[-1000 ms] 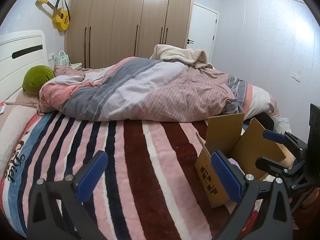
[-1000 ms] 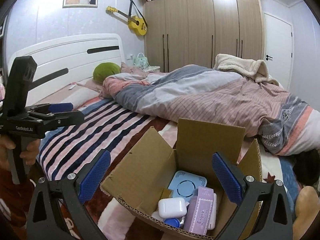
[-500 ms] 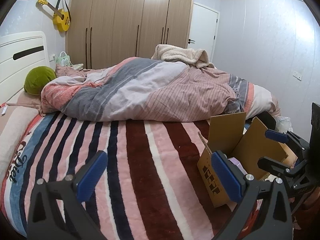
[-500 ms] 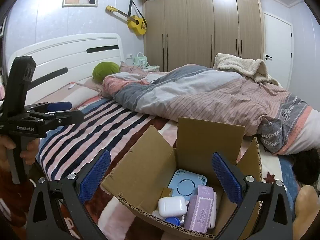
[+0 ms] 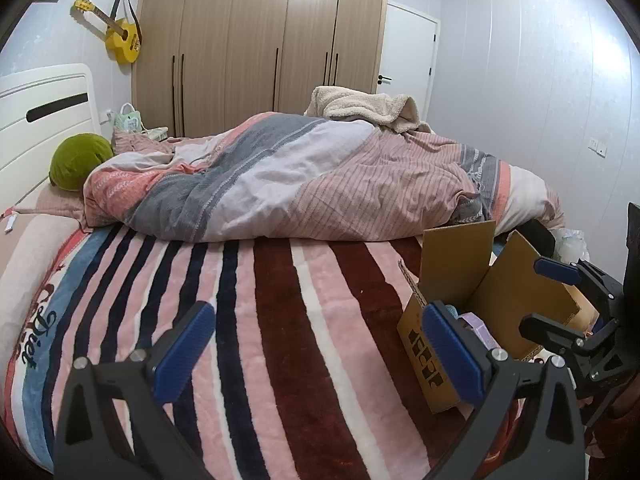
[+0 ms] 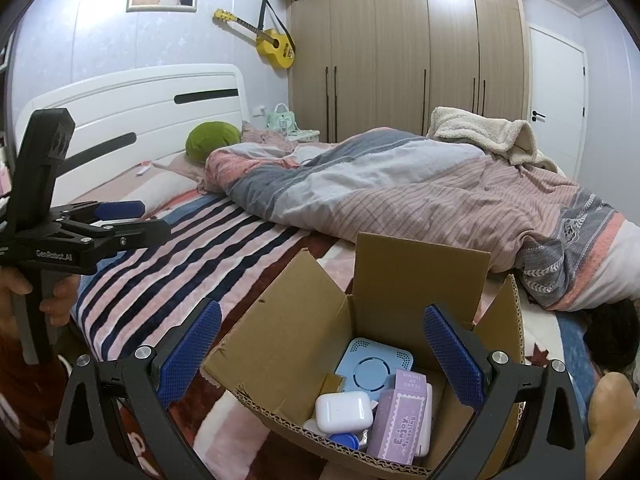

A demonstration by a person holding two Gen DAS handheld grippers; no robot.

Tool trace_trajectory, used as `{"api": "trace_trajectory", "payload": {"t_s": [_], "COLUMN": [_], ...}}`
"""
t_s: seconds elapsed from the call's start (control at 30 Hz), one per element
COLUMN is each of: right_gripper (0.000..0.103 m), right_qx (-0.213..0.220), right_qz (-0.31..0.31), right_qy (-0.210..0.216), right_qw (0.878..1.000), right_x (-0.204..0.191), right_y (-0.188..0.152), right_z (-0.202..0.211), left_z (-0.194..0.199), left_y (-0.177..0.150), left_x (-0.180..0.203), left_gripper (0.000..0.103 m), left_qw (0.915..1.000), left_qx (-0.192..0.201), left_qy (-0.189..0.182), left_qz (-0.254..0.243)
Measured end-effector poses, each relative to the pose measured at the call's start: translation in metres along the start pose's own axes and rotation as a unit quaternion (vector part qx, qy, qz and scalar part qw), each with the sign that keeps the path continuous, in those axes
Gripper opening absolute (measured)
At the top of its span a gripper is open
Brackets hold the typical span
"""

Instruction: Organize rigid objects

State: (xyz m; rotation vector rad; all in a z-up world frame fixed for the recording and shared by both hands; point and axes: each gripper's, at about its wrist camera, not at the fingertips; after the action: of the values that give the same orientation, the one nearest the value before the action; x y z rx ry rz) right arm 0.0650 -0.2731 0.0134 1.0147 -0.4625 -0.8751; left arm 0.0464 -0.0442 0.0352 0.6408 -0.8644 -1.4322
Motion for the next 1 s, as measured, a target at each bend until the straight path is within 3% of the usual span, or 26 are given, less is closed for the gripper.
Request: {"api": "trace_trajectory", "payload": {"t_s": [1.0], "right_gripper": [0.101], "right_qx": [0.001], "right_qz": [-0.003], "right_qy": [-0.004], "right_qw": [1.000], "right_x": [0.012], "right_y": [-0.006], "right_z": [0.004], "left_z": [-0.005], "left_y": [0.002], "left_x": [0.007], "left_gripper": [0.103], "left_qw": [0.9999], "left_qx": [-0.012], "left_qy": [0.003], "left_qz": [-0.012]}}
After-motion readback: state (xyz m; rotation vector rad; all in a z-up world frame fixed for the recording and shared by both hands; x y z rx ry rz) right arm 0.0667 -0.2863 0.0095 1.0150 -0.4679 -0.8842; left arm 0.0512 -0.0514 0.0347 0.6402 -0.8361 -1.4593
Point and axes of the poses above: each gripper's, at about its wrist camera, not at the fingertips, and z roughly against the way its jaws point, x to its right, y to its top, and after that the axes turned 1 degree about z, right-handed
